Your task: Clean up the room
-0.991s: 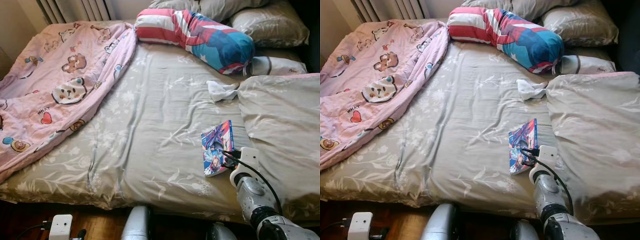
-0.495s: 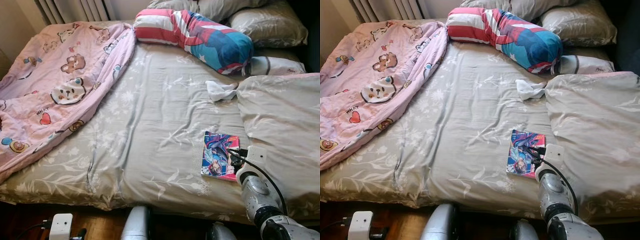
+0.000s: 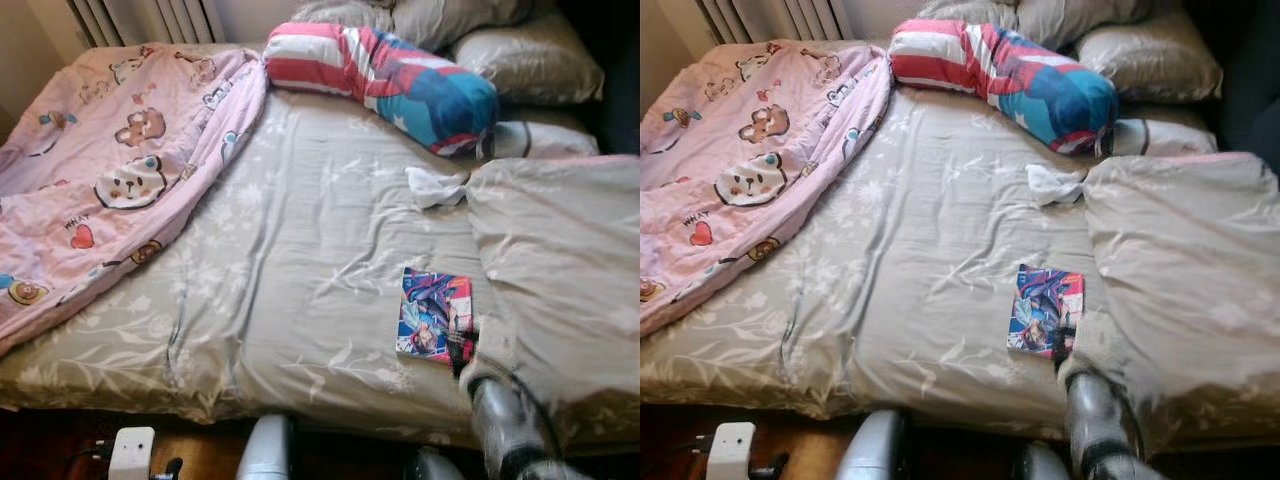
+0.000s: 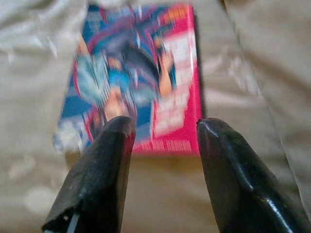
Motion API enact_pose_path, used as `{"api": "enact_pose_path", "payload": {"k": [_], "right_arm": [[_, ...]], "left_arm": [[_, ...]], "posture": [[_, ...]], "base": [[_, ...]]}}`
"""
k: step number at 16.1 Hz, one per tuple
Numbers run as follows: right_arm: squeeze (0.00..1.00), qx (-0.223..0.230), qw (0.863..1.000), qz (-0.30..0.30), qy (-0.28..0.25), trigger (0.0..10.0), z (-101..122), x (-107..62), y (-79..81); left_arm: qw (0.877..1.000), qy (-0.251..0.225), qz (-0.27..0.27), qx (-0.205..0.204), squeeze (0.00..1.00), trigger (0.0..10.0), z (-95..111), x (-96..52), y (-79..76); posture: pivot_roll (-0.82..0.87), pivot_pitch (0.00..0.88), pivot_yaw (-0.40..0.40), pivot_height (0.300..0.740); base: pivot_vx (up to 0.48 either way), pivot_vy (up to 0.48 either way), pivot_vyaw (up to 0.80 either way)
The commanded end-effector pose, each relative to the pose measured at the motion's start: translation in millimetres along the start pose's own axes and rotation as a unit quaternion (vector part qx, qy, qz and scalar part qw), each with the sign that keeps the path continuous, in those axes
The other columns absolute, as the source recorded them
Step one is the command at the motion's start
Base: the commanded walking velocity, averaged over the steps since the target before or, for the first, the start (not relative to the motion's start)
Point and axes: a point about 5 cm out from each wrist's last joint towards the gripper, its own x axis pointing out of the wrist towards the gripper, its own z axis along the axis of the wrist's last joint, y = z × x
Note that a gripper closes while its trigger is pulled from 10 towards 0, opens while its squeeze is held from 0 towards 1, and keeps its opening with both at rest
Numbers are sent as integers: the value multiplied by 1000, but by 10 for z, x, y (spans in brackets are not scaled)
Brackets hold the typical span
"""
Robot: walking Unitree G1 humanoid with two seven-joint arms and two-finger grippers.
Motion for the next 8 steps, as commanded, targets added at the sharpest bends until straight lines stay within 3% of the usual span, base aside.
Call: {"api": "enact_pose_path", "payload": {"k": [1,4,6,8], "right_arm": [[0,-23,999,-3,47,10000,-273,-90,-30],[0,-74,990,-6,117,10000,-648,-256,-139],[0,-56,981,-45,179,10000,-946,-434,-323],[0,-39,976,-54,208,10000,-1110,-539,-343]], "left_arm": [[1000,26,3,-4,0,10000,-121,-31,-13],[999,31,-2,-9,0,10000,-128,-23,-100],[999,34,-9,-10,0,10000,-132,-19,-162],[999,35,-13,-5,0,10000,-127,-15,-177]], "posture": [[176,97,26,647],[157,69,10,656],[152,56,9,674],[152,47,11,693]], "base": [[0,0,0],[0,0,0],[0,0,0],[0,0,0]]}}
